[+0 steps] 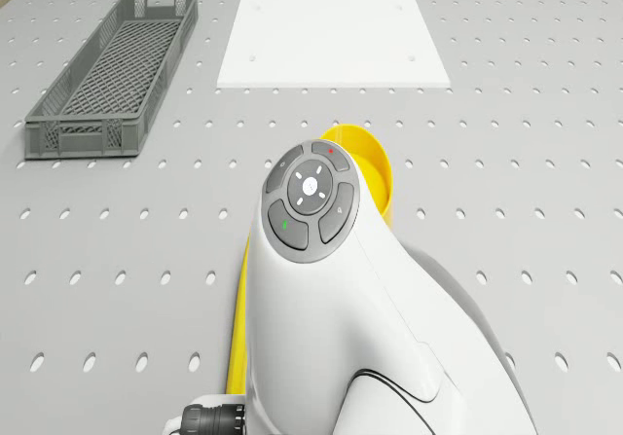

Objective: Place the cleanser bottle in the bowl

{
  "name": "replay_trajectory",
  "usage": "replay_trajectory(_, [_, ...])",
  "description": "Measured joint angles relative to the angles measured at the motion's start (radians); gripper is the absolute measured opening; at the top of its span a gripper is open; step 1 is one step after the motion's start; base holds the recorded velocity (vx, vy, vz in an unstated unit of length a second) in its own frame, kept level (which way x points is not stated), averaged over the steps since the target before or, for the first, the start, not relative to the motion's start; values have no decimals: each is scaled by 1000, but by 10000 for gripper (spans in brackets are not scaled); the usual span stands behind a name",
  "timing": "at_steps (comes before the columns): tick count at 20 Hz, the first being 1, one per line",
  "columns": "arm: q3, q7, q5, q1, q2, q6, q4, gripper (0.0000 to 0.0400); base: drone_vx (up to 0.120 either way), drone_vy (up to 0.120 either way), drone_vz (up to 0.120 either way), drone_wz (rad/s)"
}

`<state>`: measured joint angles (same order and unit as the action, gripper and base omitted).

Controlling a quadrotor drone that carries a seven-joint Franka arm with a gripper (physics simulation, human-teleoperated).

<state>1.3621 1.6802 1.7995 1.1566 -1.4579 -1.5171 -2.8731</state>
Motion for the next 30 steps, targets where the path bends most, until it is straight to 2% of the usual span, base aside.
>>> replay_trajectory(20, [6, 3, -15, 6, -35, -33, 2, 400, 118, 0, 0, 0])
replay_trajectory(30, [12, -110, -28, -99, -63, -59, 10, 400, 0, 0, 0, 0])
